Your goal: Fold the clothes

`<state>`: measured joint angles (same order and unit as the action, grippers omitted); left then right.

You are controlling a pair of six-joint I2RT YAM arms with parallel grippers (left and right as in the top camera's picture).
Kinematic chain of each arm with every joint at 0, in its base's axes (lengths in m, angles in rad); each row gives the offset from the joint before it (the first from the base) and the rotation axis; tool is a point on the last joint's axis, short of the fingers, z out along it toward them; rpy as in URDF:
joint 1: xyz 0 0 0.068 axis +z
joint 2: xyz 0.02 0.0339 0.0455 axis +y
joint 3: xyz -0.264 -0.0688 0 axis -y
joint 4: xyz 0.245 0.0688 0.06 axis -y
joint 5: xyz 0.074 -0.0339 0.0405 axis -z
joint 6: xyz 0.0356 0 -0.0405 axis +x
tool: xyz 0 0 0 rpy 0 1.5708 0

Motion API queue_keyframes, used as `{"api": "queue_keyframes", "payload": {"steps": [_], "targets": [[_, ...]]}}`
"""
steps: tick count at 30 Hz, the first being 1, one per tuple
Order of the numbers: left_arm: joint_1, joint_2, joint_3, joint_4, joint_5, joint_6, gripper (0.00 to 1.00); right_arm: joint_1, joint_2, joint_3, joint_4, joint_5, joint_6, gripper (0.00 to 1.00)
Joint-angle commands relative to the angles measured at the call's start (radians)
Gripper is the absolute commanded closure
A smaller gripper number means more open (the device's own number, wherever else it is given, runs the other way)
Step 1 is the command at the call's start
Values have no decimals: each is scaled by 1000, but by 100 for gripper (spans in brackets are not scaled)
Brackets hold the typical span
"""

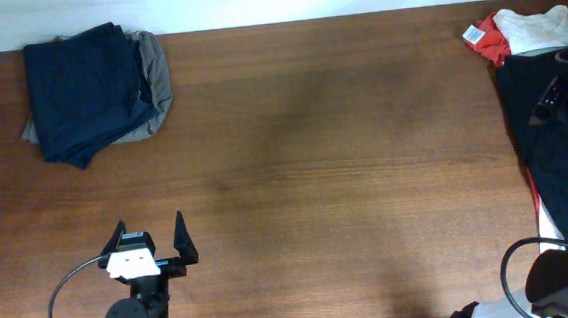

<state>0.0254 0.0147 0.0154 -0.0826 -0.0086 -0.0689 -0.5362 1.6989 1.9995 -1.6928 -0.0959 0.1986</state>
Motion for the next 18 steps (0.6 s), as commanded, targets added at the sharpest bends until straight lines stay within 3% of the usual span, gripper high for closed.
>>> {"api": "queue_keyframes", "payload": {"steps": [1, 18], "targets": [[-3, -10, -7, 0, -11, 17, 1, 0, -8, 0, -5, 2, -6, 2], [-3, -10, -7, 0, -11, 16, 1, 0, 0, 0, -2, 2, -6, 2]]}}
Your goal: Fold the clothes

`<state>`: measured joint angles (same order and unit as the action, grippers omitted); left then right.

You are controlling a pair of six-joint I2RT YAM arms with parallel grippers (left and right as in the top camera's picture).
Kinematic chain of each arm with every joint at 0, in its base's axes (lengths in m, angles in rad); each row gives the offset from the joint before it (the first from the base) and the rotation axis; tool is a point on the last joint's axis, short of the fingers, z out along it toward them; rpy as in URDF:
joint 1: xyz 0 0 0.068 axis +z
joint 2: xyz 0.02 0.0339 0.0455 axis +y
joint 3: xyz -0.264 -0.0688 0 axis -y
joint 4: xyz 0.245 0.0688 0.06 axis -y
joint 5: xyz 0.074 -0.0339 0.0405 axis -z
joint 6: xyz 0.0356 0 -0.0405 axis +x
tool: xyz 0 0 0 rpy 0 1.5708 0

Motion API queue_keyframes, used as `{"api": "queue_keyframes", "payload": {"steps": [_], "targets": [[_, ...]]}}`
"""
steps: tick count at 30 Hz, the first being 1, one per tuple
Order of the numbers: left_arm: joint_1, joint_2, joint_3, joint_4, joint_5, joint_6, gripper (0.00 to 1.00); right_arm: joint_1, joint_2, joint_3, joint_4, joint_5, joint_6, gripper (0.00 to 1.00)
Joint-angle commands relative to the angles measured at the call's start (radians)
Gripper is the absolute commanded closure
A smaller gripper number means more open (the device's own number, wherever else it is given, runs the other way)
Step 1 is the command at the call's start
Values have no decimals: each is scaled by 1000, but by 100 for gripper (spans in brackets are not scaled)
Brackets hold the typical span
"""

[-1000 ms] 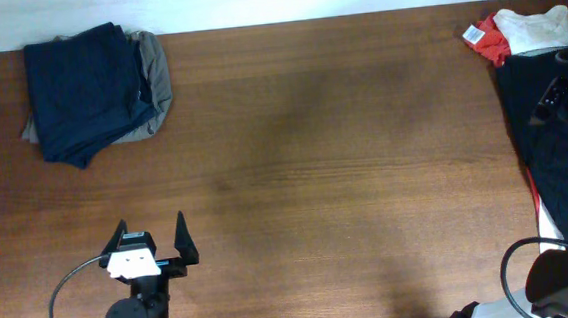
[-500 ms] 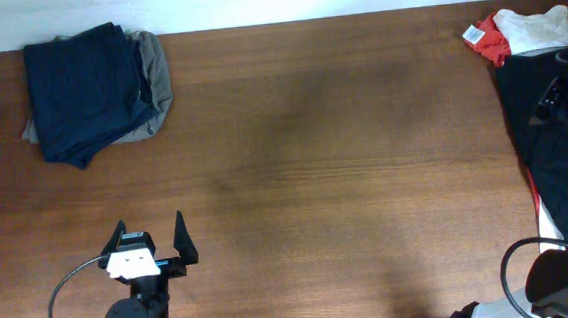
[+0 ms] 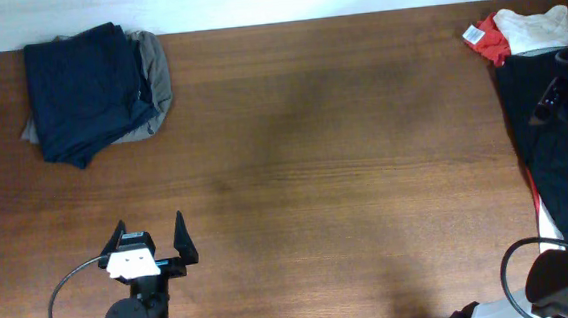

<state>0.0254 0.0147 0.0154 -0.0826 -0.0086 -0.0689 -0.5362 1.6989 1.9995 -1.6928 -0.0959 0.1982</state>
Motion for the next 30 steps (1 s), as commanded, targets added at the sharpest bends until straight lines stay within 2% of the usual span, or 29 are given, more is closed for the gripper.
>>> {"api": "queue_keyframes", "payload": {"steps": [1, 7, 16, 21, 30], "targets": [[-3, -10, -7, 0, -11, 16, 1, 0, -8, 0, -2, 2, -6, 2], [-3, -10, -7, 0, -11, 16, 1, 66, -173, 0, -2, 2, -6, 2], [-3, -10, -7, 0, -11, 16, 1, 374, -497, 0, -2, 2, -6, 2], [-3, -10, -7, 0, -11, 16, 1, 392, -651, 0, -3, 2, -6, 2], [-3, -10, -7, 0, -11, 16, 1, 425, -825, 0, -3, 2, -6, 2]]}}
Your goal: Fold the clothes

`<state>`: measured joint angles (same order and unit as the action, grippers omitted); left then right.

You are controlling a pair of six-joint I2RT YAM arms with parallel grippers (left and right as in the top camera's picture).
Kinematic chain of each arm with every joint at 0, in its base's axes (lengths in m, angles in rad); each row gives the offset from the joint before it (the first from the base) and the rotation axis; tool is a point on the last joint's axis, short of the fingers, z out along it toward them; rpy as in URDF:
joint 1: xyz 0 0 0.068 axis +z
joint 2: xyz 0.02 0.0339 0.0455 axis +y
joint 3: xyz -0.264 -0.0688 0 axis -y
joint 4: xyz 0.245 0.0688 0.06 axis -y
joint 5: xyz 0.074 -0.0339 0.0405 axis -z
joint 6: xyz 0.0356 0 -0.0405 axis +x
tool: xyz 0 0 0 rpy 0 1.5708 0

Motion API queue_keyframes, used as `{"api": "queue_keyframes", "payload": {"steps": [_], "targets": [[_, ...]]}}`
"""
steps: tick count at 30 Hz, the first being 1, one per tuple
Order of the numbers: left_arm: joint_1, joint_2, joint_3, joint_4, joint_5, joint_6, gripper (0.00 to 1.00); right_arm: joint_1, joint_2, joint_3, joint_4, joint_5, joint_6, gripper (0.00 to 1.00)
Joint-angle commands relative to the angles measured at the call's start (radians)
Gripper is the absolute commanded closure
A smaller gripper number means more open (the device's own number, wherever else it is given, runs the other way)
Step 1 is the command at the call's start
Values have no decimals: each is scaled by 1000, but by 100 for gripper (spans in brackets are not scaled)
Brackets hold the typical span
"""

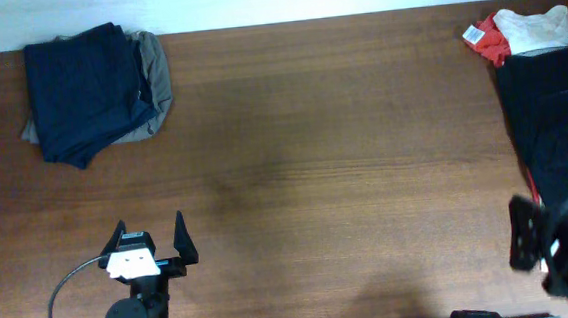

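Note:
A pile of unfolded clothes lies at the table's right edge: a dark garment (553,130), with a red piece (496,42) and a white piece (538,29) behind it. A folded navy garment (84,93) rests on a grey one (160,79) at the far left corner. My left gripper (150,229) stands open near the front edge, holding nothing. My right gripper (526,234) is at the front right, beside the dark garment's near end. Its fingers are not distinguishable.
A brown wooden table (344,155) fills the view. A cable (61,295) loops from the left arm's base at the front left.
My right arm was over the dark garment at the right edge. It is now at the front right corner, nearer the table's front. The left arm and the clothes have not moved.
At both earlier moments my right arm was over the dark garment at the right edge, almost unmoved, with the left gripper open at the front left. Now the right arm is at the front right corner and the clothes lie as before.

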<state>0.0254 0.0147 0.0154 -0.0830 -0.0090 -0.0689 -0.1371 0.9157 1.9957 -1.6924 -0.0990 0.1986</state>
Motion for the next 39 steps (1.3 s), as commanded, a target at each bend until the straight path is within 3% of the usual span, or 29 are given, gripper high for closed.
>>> {"api": "queue_keyframes", "payload": {"steps": [1, 15, 20, 26, 30, 35, 39], "targets": [[-3, -10, -7, 0, -10, 16, 1, 31, -64, 3, -3, 5, -6, 2], [-3, -10, -7, 0, -10, 16, 1, 64, -233, -48, -5, 58, -6, 2], [-3, -10, -7, 0, -10, 16, 1, 115, -380, -315, 118, 54, -6, 2], [-3, -10, -7, 0, -10, 16, 1, 121, -639, -845, 560, -22, -7, 2], [-3, -10, -7, 0, -10, 16, 1, 137, -739, -1104, 745, -60, -6, 2], [-3, -10, -7, 0, -10, 16, 1, 166, -807, -1313, 767, -60, -6, 2], [-3, -10, -7, 0, -10, 16, 1, 173, -856, -1427, 917, -48, -54, 2]]}}
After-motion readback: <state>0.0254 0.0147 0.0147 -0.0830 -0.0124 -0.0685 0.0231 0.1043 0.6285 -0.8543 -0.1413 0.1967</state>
